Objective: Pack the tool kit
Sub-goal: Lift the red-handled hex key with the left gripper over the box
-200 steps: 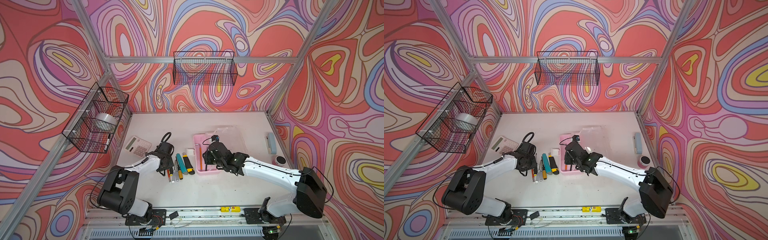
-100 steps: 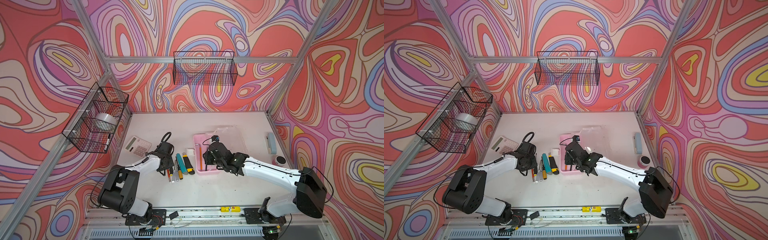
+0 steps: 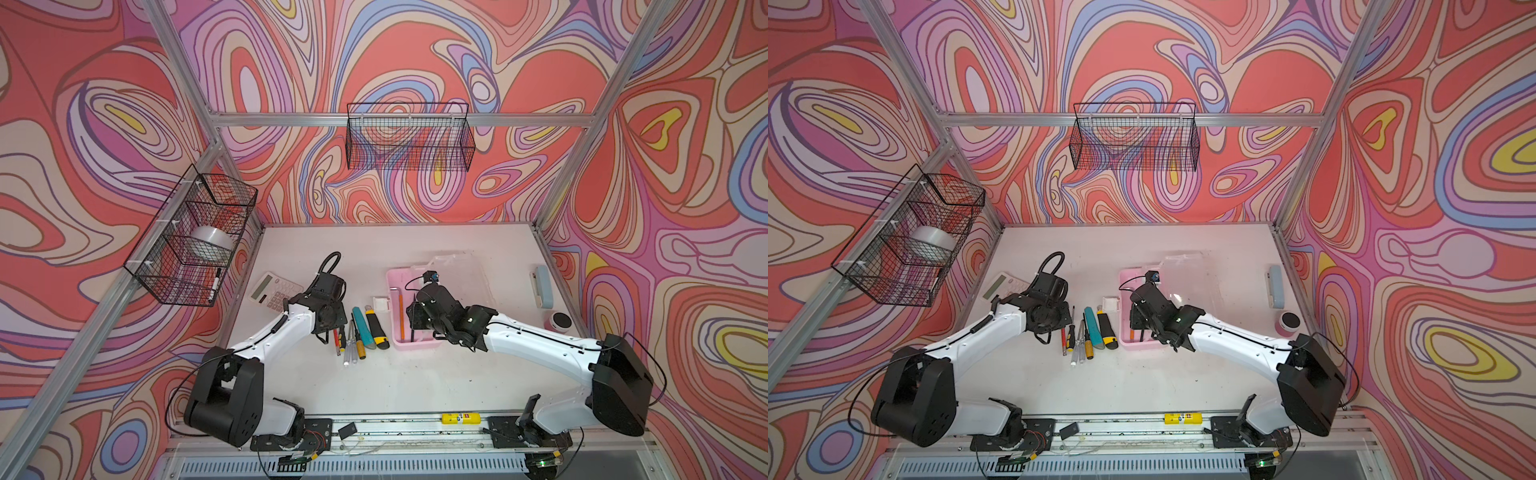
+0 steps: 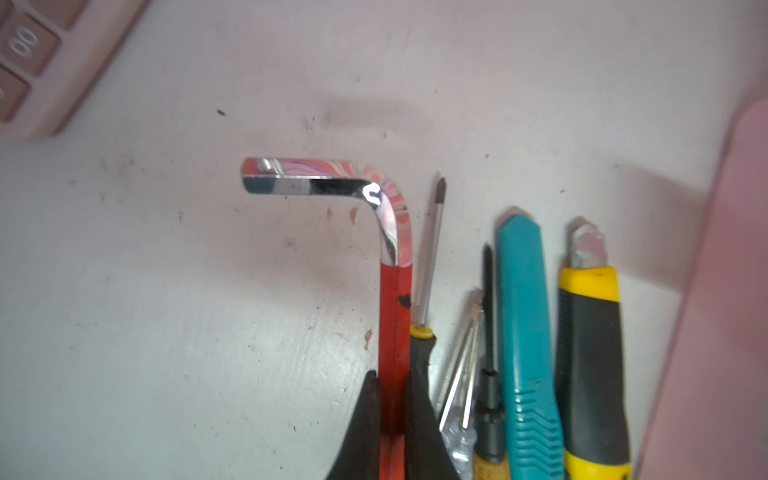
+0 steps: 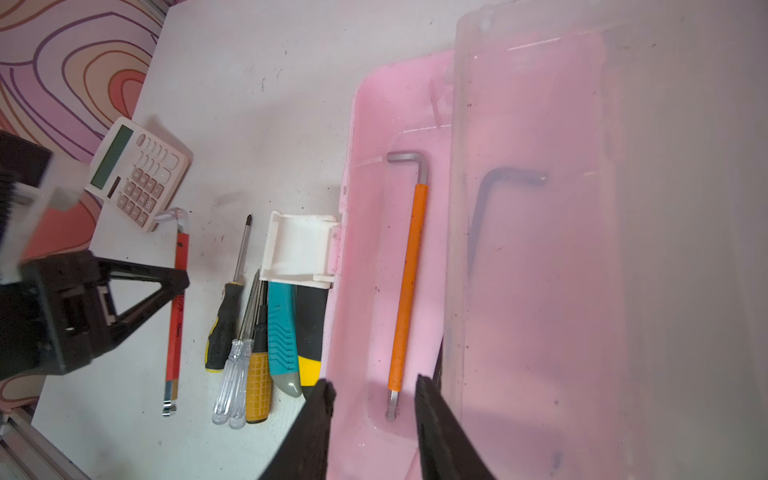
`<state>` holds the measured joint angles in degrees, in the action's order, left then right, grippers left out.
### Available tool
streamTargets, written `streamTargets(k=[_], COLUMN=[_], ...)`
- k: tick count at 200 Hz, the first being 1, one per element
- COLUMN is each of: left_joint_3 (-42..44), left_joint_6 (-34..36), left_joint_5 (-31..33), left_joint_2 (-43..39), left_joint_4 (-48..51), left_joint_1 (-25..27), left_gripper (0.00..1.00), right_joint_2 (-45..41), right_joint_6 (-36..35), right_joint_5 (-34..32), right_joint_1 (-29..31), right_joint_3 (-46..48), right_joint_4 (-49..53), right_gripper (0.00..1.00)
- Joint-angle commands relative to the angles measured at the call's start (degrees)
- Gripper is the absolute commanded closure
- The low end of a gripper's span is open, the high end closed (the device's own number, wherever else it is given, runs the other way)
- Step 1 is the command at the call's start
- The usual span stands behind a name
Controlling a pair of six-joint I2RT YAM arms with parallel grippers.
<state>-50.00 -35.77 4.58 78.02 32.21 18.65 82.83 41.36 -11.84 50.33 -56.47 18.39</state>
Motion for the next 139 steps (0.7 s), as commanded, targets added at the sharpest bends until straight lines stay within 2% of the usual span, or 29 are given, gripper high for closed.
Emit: streamTargets(k=[1,31,70,101,139], left_joint_3=[-4.87,-10.9,-19.11,-20.43,-21.98], left_joint_6=[0.65,-1.64,-4.31,-6.97,-8.24], left_joint_5=[-1.2,-4.14,-4.79,-6.28,-7.82], left_joint_2=[-4.07,-5.26,0.16,4.87,11.81], left_joint_4=[4.61,3.84,1.4,-3.74,-7.03], left_joint_1=[0.28,4.88,13.74,18.58,21.65], left_gripper=[1.0,1.0,1.0,1.0,1.0], right_joint_2=[0.31,-1.67,-3.56,-6.48,-9.08], right_joint_6=[-0.39,0.11,0.98,1.4,1.62], right_joint_5=[-1.81,-4.17,-6.89,-9.16,-10.22], right_joint_1=[0.01,-0.3,-0.91,-1.29,-1.99], right_joint_3=[-1.28,-1.04,-1.1,-0.82,0.39], right_joint_4=[-0.19,-0.23,1.67,3.74,4.09], right_gripper=[0.64,0.64,0.64,0.64,0.64])
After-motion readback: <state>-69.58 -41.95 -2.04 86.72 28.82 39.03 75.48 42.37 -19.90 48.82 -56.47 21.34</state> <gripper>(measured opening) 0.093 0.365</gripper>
